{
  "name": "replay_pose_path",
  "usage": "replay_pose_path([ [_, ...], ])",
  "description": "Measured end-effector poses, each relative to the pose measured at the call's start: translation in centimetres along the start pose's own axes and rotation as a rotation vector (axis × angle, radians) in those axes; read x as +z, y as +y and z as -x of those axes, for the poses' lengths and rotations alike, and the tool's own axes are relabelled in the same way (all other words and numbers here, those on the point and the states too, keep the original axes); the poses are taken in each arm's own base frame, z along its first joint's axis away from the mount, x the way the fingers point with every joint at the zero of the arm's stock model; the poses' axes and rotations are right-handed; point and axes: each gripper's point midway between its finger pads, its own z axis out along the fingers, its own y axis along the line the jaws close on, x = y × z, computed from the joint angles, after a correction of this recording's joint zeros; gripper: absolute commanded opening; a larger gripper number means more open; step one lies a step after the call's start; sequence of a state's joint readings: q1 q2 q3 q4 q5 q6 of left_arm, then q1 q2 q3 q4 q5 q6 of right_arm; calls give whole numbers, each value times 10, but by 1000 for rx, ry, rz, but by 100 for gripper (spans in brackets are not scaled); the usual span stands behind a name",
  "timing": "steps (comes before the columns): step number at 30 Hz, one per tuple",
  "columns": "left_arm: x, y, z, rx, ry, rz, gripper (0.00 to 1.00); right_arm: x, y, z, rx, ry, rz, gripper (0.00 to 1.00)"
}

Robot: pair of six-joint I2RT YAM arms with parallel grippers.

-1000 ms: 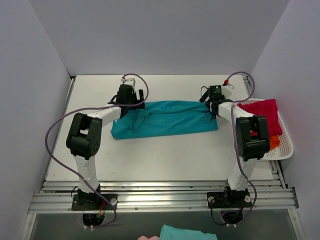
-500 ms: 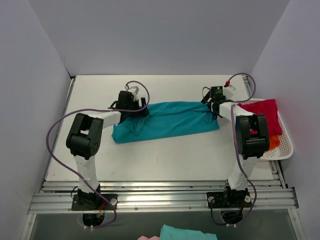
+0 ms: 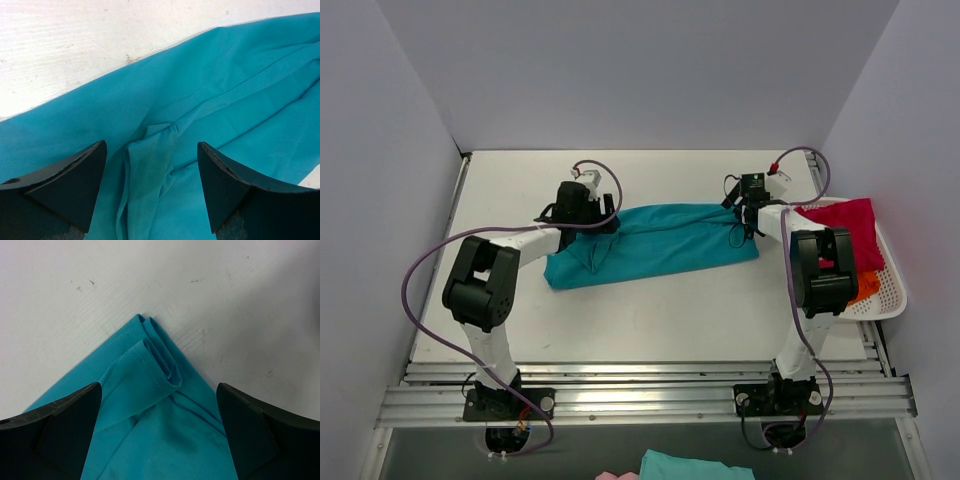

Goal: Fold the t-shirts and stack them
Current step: Fold the tshirt

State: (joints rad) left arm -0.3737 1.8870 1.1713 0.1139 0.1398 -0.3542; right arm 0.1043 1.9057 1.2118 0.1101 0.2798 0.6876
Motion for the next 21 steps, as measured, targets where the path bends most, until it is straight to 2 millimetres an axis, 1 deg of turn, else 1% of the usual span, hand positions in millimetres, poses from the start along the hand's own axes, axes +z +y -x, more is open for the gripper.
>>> replay_pose_path([
  [3, 1, -6, -5, 14, 9, 3, 79, 0, 0, 0, 0, 0, 0, 94],
  [8, 1, -13, -12, 34, 19, 11, 78, 0, 0, 0, 0, 0, 0, 94],
  [13, 0, -9, -22, 51, 35, 43, 78, 0, 0, 0, 0, 0, 0, 94],
  [17, 0, -7, -22, 59, 33, 61, 77, 0, 0, 0, 0, 1, 0, 94],
  [19, 0, -6, -22, 60, 31, 68, 74, 0, 0, 0, 0, 1, 0, 94],
  [20, 0, -5, -22, 60, 30, 71, 68, 0, 0, 0, 0, 0, 0, 94],
  [21, 0, -6, -22, 60, 30, 72, 64, 0, 0, 0, 0, 1, 0, 94],
])
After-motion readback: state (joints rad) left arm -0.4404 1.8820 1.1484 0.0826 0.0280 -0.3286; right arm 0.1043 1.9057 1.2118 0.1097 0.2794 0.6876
